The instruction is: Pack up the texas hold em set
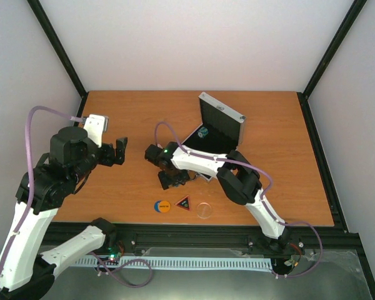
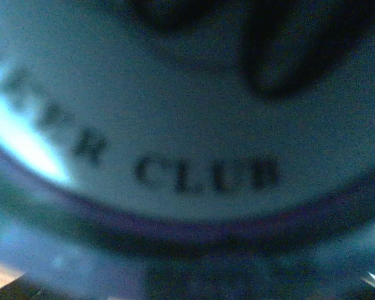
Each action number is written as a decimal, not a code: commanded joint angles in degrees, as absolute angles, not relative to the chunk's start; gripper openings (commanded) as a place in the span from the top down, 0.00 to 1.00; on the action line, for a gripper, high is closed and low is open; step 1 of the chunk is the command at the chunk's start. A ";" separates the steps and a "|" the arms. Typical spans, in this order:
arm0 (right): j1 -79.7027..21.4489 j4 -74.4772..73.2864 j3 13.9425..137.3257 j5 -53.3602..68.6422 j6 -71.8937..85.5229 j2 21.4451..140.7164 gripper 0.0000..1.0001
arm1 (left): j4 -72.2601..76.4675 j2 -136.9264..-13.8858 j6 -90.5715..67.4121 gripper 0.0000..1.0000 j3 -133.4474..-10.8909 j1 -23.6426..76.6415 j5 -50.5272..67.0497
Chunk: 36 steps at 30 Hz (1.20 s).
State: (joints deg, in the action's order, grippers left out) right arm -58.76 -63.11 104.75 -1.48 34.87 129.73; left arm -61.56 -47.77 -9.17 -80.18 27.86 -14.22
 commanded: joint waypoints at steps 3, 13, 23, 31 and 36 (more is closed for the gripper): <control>-58.10 -58.77 101.50 -0.88 31.87 129.88 0.34 | -62.58 -47.53 -8.48 0.00 -80.14 27.59 -14.74; -58.01 -59.18 99.82 -1.42 31.69 128.97 0.41 | -62.32 -47.75 -8.35 0.00 -79.93 27.59 -14.58; -58.01 -58.97 98.30 -1.85 31.20 127.71 0.42 | -61.88 -47.98 -8.39 0.00 -79.62 27.60 -14.41; -57.84 -58.68 98.66 -1.93 31.00 128.41 0.53 | -62.15 -47.84 -8.35 0.00 -79.75 27.60 -14.41; -57.85 -59.04 98.79 -2.00 31.18 128.08 0.67 | -62.23 -47.75 -8.44 0.00 -79.87 27.60 -14.41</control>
